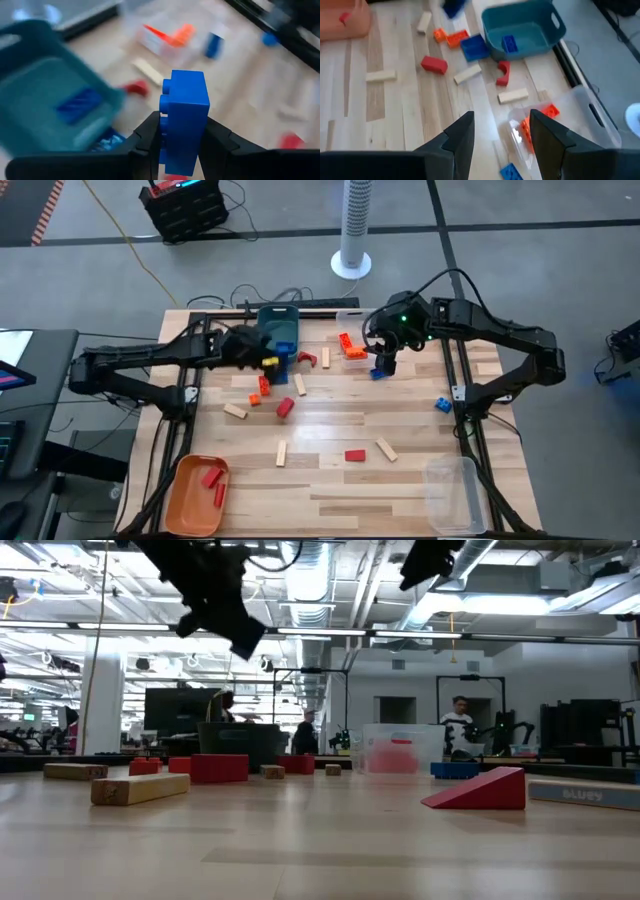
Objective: Sort blocks
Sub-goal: Put the blue game piece into the dark blue bin
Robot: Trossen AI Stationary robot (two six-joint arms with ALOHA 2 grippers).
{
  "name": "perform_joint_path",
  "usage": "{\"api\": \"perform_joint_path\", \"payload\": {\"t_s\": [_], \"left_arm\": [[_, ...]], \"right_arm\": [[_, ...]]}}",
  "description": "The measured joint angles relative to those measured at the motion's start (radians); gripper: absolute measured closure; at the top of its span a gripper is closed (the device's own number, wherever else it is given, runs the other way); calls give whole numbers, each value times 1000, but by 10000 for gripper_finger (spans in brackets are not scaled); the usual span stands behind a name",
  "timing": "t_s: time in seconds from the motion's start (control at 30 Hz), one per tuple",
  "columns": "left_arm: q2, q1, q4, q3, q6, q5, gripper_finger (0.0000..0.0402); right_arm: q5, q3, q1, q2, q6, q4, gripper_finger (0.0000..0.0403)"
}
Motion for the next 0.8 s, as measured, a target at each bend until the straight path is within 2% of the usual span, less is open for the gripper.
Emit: {"api": "perform_joint_path", "payload": {"t_s": [0.2,0.37,0.57,0.8], "left_arm": [[115,172,-1,0,110,44,311],[244,262,-18,13,188,63,311],[384,311,-46,127,360,63,311],[559,353,-191,293,590,113,310]], "right_arm": [[0,-1,61,7,45,101,221],[3,-1,103,6,121,79,221],[38,-1,154,5,194,54,221],[87,-1,191,5,261,55,221]]}}
